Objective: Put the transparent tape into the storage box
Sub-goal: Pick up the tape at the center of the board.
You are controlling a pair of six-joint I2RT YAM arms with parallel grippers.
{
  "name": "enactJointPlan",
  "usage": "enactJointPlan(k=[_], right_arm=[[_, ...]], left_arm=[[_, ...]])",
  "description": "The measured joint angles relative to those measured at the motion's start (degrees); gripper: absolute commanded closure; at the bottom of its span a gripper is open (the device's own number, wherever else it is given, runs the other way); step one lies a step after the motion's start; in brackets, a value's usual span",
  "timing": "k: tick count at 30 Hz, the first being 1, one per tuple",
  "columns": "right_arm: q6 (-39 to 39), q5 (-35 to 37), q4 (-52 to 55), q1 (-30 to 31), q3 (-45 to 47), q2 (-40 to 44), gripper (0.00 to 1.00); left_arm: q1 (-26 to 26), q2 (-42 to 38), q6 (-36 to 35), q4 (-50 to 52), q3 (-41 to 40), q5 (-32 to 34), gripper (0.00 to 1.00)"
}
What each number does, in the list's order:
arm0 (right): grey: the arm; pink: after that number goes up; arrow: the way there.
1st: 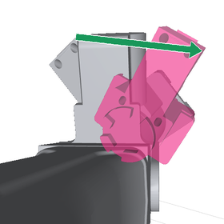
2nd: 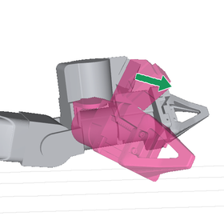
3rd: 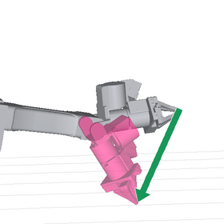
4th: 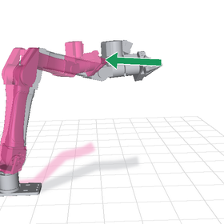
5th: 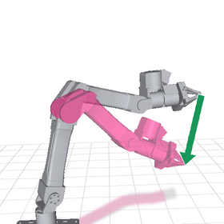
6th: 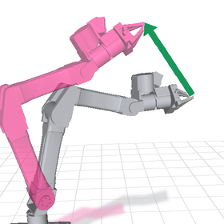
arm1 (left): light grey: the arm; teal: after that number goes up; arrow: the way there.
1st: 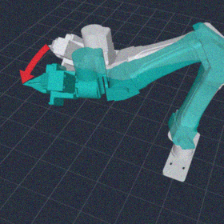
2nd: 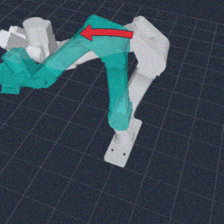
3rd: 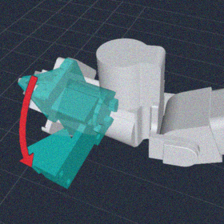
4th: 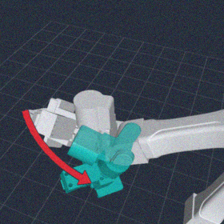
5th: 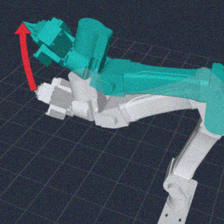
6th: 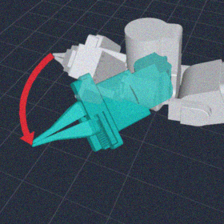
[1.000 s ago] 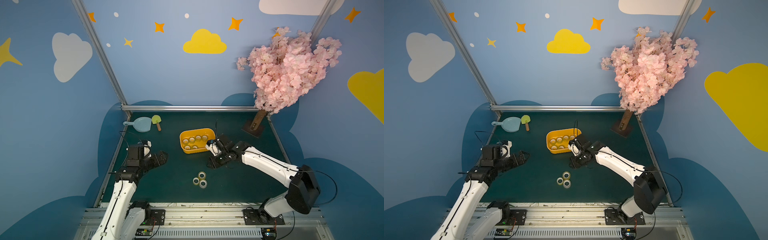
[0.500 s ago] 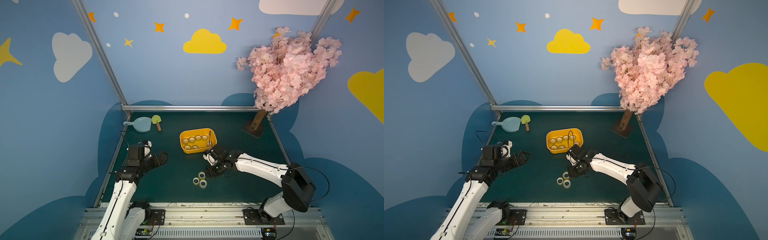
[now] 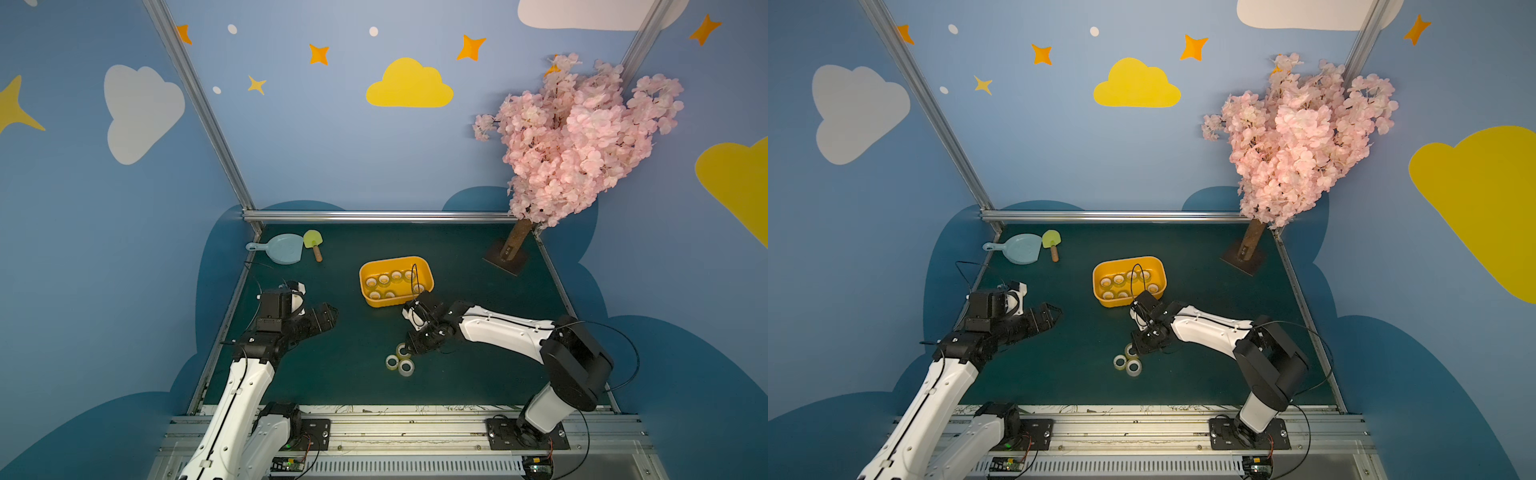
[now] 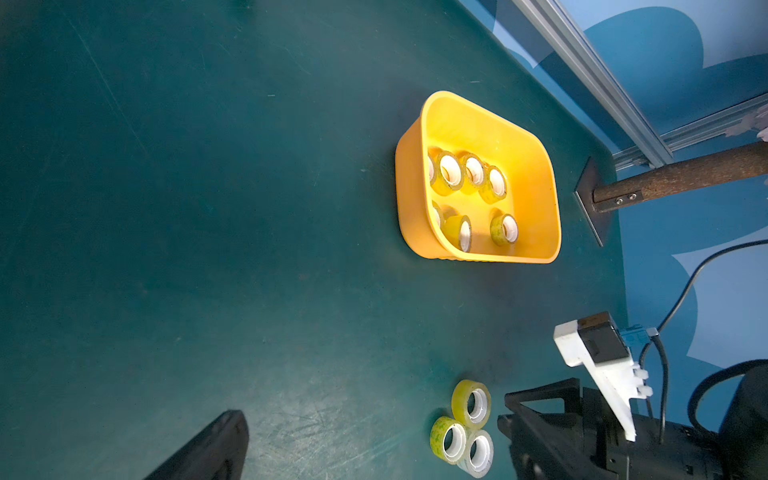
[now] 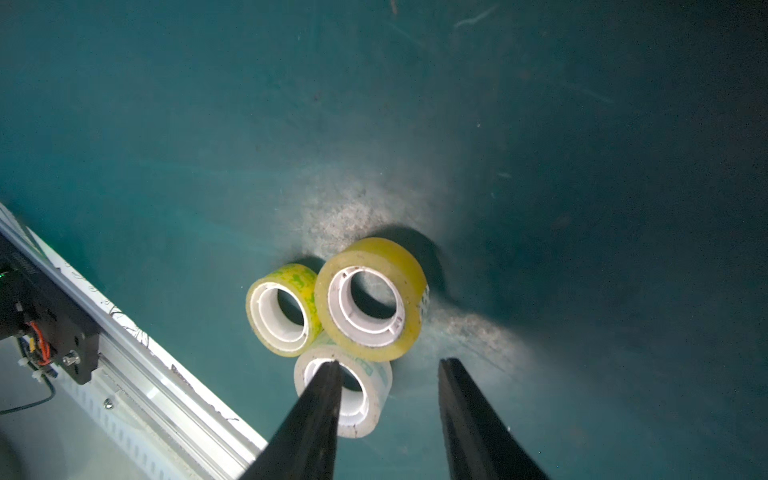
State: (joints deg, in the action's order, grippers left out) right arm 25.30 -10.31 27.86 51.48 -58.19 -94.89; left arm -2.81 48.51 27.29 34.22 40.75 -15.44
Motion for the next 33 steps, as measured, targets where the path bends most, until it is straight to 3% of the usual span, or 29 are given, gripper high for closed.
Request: enactJointPlan(k=[20,33], right_arm=[[2.82,2.8,1.29,2.4,-0.87,-0.17,0.56],[2.8,5.4,3.1,2.4,-3.87,-6.21,0.56]], left_arm=[[-1.44,-0.24,-0.02,0.26,0.0,1.33,0.0],[-1.49,-1.07,-0.04,0.35,0.0,2.84,0.0]])
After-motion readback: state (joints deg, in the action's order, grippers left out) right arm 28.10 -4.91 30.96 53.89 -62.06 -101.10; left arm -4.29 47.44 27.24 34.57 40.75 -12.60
